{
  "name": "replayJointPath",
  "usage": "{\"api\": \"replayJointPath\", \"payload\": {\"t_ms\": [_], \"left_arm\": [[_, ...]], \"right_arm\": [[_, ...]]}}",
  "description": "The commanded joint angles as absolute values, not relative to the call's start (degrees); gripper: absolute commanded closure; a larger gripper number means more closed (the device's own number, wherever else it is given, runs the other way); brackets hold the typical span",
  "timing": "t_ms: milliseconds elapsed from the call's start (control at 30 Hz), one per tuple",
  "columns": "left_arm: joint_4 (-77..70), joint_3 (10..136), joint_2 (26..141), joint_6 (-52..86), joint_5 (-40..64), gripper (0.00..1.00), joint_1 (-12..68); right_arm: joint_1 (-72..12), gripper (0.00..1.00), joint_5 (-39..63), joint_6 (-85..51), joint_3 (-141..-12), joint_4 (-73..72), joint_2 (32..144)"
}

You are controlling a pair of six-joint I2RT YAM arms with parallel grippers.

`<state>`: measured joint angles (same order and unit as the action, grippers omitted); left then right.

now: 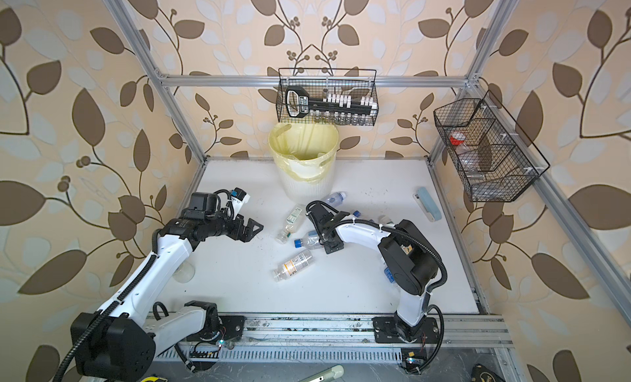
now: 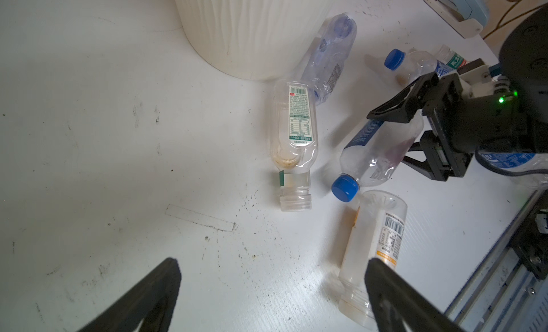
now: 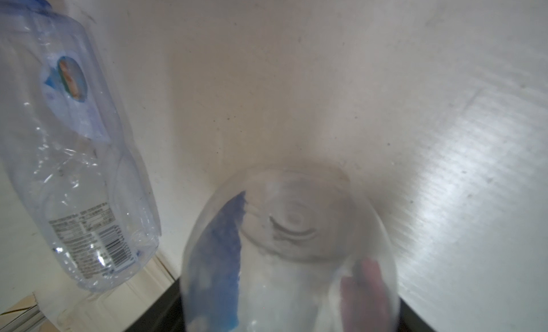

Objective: Throw the plastic bottles in the bin
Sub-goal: Pick up the plastic bottle from the center of the table.

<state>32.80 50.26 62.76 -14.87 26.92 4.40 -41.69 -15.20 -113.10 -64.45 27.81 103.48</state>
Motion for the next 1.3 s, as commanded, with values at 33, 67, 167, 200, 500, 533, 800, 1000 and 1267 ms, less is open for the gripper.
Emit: {"api": "replayJointPath", "payload": {"t_ms": [33, 67, 167, 200, 500, 533, 800, 1000, 1267], "left_arm": [[33.1, 50.0, 62.2, -15.2, 28.9, 0.01, 3.7], [33.0, 50.0, 62.3, -15.2, 29.0, 0.01, 3.7], [33.4, 50.2, 62.2, -15.2, 29.0, 0.01, 3.6], [33.5, 50.2, 62.1, -15.2, 29.1, 0.01, 3.5], [33.4, 50.2, 62.1, -15.2, 29.8, 0.01, 3.3], [33.5, 50.2, 62.0, -15.2, 29.8, 0.01, 3.3], [33.6, 50.1, 61.4, -15.0, 30.3, 0.01, 2.7], [33.9, 50.3, 61.8, -14.9, 30.1, 0.01, 2.1], [33.8, 50.3, 62.4, -14.0, 32.3, 0.01, -0.4]], "right_arm": [[-41.3, 0.33, -14.2, -122.4, -61.7, 26.1, 101.7], [-41.3, 0.37, -14.0, -122.5, -60.8, 24.5, 101.5], [-41.4, 0.42, -12.5, -123.7, -57.4, 18.7, 100.4], [-41.5, 0.43, -12.6, -123.9, -56.8, 17.5, 99.9], [-42.1, 0.44, -16.3, -122.0, -56.3, 19.6, 93.8], [-42.1, 0.44, -16.6, -121.5, -56.0, 19.4, 92.8], [-42.2, 0.46, -19.1, -117.0, -53.9, 19.2, 86.0], [-41.5, 0.46, -18.3, -111.4, -53.5, 21.0, 82.4], [-39.0, 0.47, -16.8, -96.3, -49.1, 18.2, 76.2]]}}
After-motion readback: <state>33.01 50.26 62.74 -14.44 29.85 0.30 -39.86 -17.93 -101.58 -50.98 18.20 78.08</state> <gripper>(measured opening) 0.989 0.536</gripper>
